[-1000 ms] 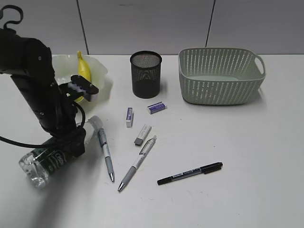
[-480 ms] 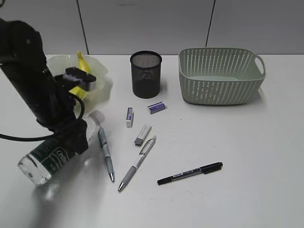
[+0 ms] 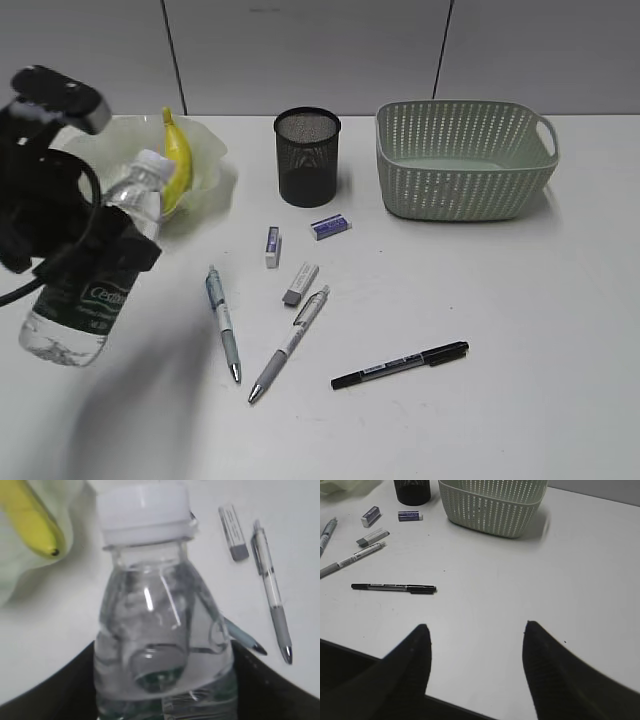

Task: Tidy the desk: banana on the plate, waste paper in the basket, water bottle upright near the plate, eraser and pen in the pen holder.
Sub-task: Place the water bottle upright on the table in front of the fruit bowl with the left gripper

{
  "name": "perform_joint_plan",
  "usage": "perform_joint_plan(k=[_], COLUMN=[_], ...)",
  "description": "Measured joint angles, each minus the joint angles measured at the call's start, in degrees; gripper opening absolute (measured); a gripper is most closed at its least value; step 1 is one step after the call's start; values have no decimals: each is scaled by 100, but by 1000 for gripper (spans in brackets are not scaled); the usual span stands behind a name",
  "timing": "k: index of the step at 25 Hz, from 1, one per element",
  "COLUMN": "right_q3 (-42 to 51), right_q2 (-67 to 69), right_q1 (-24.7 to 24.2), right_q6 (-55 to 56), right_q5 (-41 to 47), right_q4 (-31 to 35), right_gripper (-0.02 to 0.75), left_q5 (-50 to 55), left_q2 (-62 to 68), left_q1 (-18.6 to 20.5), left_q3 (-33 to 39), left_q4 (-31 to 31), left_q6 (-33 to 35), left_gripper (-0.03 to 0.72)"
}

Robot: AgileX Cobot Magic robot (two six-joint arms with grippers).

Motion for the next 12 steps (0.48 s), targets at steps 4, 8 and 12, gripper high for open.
perform_joint_plan(k=[4, 8, 12], right_q3=[0, 0, 0], right_q2=[0, 0, 0], right_q1=[0, 0, 0], right_q6=[0, 0, 0], right_q5=[0, 0, 0], right_q4=[0, -2, -2], right_gripper=[464, 464, 464], left_q5=[-1747, -2869, -3551], left_q2=[-1070, -1831, -1952], left_q1=[0, 0, 0], left_q3=[1136, 1681, 1802], left_q4=[-645, -1078, -1245], left_q6=[0, -5, -70], left_gripper=[507, 507, 507])
